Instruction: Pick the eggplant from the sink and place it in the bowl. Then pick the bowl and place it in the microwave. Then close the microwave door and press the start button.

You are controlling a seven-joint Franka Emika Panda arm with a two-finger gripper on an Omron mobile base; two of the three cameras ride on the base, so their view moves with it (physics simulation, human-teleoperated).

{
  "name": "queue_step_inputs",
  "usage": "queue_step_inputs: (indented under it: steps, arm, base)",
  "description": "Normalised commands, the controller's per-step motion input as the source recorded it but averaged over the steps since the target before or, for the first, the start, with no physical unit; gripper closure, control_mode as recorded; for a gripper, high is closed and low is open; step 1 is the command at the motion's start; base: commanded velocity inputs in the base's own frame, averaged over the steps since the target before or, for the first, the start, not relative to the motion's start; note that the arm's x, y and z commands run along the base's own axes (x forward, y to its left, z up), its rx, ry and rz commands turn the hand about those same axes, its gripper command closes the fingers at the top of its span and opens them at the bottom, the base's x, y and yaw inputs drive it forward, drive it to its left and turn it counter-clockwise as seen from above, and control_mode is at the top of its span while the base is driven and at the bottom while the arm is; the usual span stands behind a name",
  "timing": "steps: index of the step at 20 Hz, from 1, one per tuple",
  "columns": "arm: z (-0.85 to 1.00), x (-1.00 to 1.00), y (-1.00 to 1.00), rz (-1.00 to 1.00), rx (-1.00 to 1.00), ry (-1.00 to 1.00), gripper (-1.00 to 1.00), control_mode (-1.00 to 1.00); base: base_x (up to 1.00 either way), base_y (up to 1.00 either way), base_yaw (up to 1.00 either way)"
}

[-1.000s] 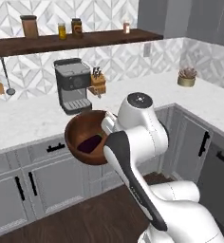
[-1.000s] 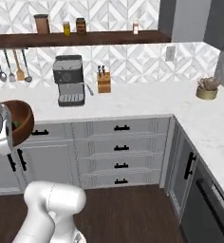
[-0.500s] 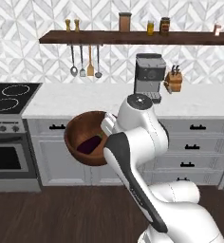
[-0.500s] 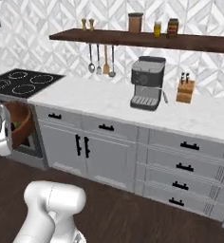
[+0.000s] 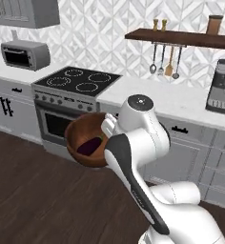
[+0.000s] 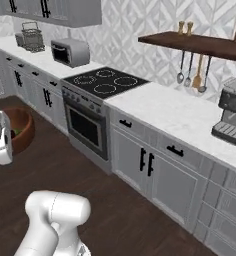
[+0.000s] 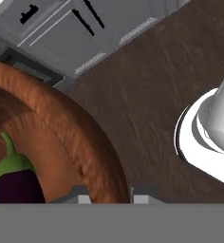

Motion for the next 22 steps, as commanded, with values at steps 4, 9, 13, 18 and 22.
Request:
queue_step_inputs:
  steps: [4, 9, 13, 18, 22]
  arm:
    - [0.0, 0.0, 0.0, 0.0, 0.0, 0.0, 1.0, 1.0]
    - [0.0, 0.0, 0.0, 0.0, 0.0, 0.0, 1.0, 1.0]
    - [0.0, 0.0, 0.0, 0.0, 0.0, 0.0, 1.0, 1.0]
    - [0.0, 0.0, 0.0, 0.0, 0.0, 0.0, 1.0, 1.0]
    - [0.0, 0.0, 0.0, 0.0, 0.0, 0.0, 1.0, 1.0]
  base:
    - [0.47, 0.12, 0.65]
    - [0.5, 0.15, 0.65]
    - [0.52, 0.06, 0.65]
    - [0.86, -0.08, 0.6]
    - [1.0, -0.44, 0.49]
